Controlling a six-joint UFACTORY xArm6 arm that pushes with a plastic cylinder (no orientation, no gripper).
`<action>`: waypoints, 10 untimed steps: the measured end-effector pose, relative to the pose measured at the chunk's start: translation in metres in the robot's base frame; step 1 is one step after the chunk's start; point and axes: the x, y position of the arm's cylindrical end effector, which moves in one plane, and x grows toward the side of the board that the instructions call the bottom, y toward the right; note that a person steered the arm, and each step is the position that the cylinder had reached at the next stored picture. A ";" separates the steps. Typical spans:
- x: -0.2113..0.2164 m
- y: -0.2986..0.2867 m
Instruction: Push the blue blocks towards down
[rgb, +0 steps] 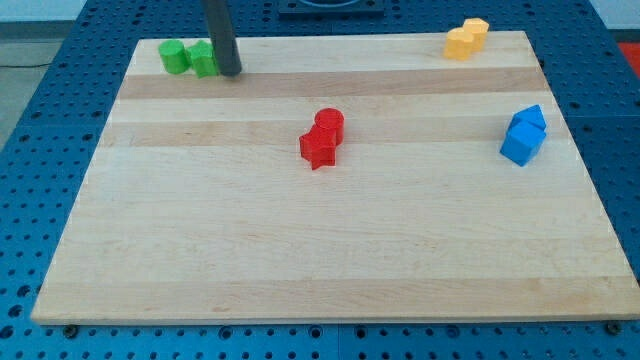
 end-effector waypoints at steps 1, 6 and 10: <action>0.016 0.096; 0.068 0.380; 0.146 0.368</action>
